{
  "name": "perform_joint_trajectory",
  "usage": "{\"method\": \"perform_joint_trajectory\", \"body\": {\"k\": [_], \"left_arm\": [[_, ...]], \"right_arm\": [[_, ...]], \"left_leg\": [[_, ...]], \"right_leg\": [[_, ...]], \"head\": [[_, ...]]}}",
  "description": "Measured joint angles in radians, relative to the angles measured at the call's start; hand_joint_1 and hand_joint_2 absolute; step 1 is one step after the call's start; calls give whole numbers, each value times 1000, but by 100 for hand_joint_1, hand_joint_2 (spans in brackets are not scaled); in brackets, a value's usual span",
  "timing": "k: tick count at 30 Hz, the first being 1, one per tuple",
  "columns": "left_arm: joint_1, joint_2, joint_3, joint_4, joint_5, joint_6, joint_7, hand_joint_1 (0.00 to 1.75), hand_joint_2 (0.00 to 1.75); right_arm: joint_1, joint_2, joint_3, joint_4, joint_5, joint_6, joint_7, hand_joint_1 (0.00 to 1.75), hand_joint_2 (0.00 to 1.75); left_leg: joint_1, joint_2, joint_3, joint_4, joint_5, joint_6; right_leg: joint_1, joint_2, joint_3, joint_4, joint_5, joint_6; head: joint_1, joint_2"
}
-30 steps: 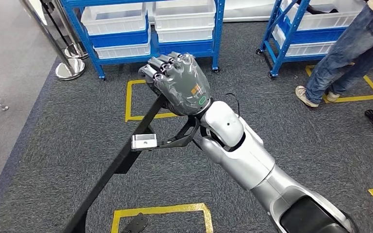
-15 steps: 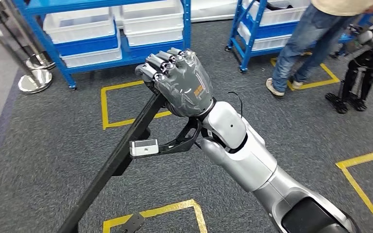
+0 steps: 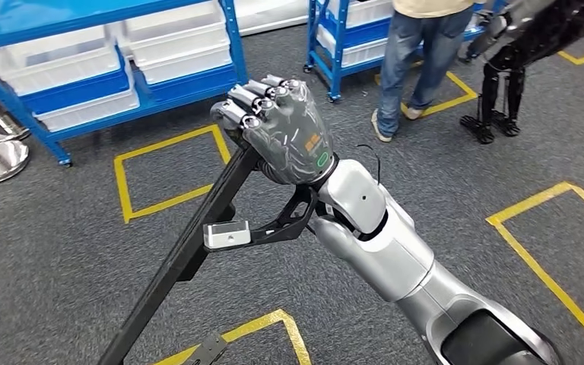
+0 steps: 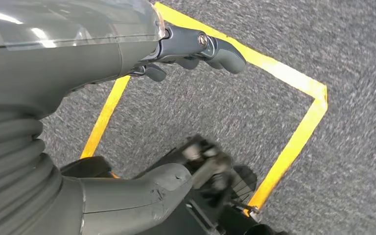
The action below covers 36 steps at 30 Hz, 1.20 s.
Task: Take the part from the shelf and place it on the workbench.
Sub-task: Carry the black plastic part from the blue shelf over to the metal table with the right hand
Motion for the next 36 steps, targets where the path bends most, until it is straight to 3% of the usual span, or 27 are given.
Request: {"method": "perform_joint_trajectory", "body": {"k": [1,2,4,6,8,9,11,13,15,16,18,20,22,24,26,28,29,30,31,32,33,35,36], "left_arm": [[3,1,1,0,-1,0,0,0,175],[5,2,2,0,-3,-1,1,0,175],[7,7,3,0,-6,0,2,0,175],[9,14,5,0,-6,4,2,0,175],[9,17,7,0,-4,8,0,0,175],[9,17,8,0,-2,8,-1,0,175],[6,14,10,0,-2,4,-5,0,175],[8,9,11,0,-5,0,-7,0,175],[13,5,11,0,-9,0,-6,0,175],[16,4,11,0,-12,0,-5,0,175],[16,3,11,0,-17,-1,-2,0,175],[14,3,11,0,-20,-2,1,0,175],[13,5,11,0,-21,-2,2,0,175],[11,4,11,0,-21,-2,2,0,175],[9,3,11,0,-21,-2,2,0,175],[11,3,11,0,-21,-2,2,0,175],[13,3,11,0,-21,-2,2,0,175],[15,3,11,0,-21,-2,3,0,175],[16,4,11,0,-22,-2,3,0,175],[16,4,11,0,-23,-2,3,0,175],[16,4,11,0,-24,-3,3,0,175],[14,5,11,0,-26,-4,2,0,175],[14,5,11,0,-26,-4,1,0,175]], "right_arm": [[7,0,1,-2,0,-2,-2,175,175],[14,1,2,-6,2,-4,-3,175,175],[22,3,3,-13,5,-7,-5,175,175],[26,6,3,-18,5,-10,-7,175,175],[29,8,3,-21,5,-11,-8,175,175],[30,8,3,-22,6,-10,-9,175,175],[27,8,3,-25,6,-7,-11,175,175],[24,9,3,-26,5,-4,-11,175,175],[28,10,3,-26,5,-3,-11,175,175],[30,9,3,-26,5,-3,-11,175,175],[33,8,3,-28,5,-4,-11,175,175],[33,8,3,-33,5,-4,-11,175,175],[34,8,3,-37,5,-4,-10,175,175],[35,8,3,-40,5,-4,-11,175,175],[33,8,3,-43,5,-4,-11,175,175],[33,10,4,-43,5,-4,-11,175,175],[34,11,4,-43,5,-3,-10,175,175],[36,11,4,-43,5,-3,-10,175,175],[37,11,4,-43,6,-3,-10,175,175],[38,11,4,-43,8,-3,-9,175,175],[39,11,4,-43,10,-3,-9,175,175],[38,11,4,-43,13,-2,-6,175,175],[38,11,4,-43,14,-2,-6,175,175]], "left_leg": [[0,-2,5,-11,17,4],[-1,-8,28,-58,49,9],[-2,-49,91,-192,109,22],[-5,-83,123,-265,127,30],[-8,-73,129,-275,130,34],[-6,-61,132,-284,137,37],[-4,-35,139,-306,152,47],[-6,-8,138,-314,158,53],[-8,22,133,-310,158,54],[-8,36,131,-308,157,53],[-7,62,127,-298,152,47],[-10,81,123,-285,142,35],[-13,97,123,-278,136,22],[-10,109,127,-276,131,10],[-5,78,115,-241,100,2],[-1,24,68,-131,36,-3],[-1,9,37,-65,7,-3],[-1,2,13,-16,-8,-2],[-1,-1,5,0,-3,0],[-2,-5,14,-23,21,5],[-4,-15,41,-80,58,12],[-6,-61,101,-210,113,26],[-8,-81,119,-250,124,31]], "right_leg": [[2,13,0,1,1,0],[3,27,0,2,2,0],[3,51,-2,4,5,4],[-2,70,-8,5,12,14],[-6,92,-14,-3,22,29],[-7,91,-15,-3,23,35],[-2,53,-35,33,-3,41],[1,-4,-85,143,-69,44],[-4,-24,-128,241,-108,50],[-7,-29,-127,245,-102,53],[-13,-52,-68,149,-52,58],[-9,-86,-4,40,-20,52],[-1,-91,9,11,-20,38],[-2,-68,6,6,-15,24],[-6,-49,7,1,-9,11],[-5,-28,5,-1,-5,2],[-2,-16,3,-1,-4,0],[0,-2,1,0,-3,-2],[3,12,0,1,-1,-3],[5,27,-1,2,-1,-4],[6,41,-1,4,0,-3],[5,66,-3,5,3,1],[2,77,-6,5,6,6]], "head": [[0,0],[0,0],[0,0],[0,0],[0,0],[1,0],[1,0],[1,0],[2,0],[2,0],[2,0],[1,0],[1,0],[1,0],[1,0],[1,0],[1,0],[1,0],[1,0],[1,0],[1,0],[1,0],[1,0]]}}
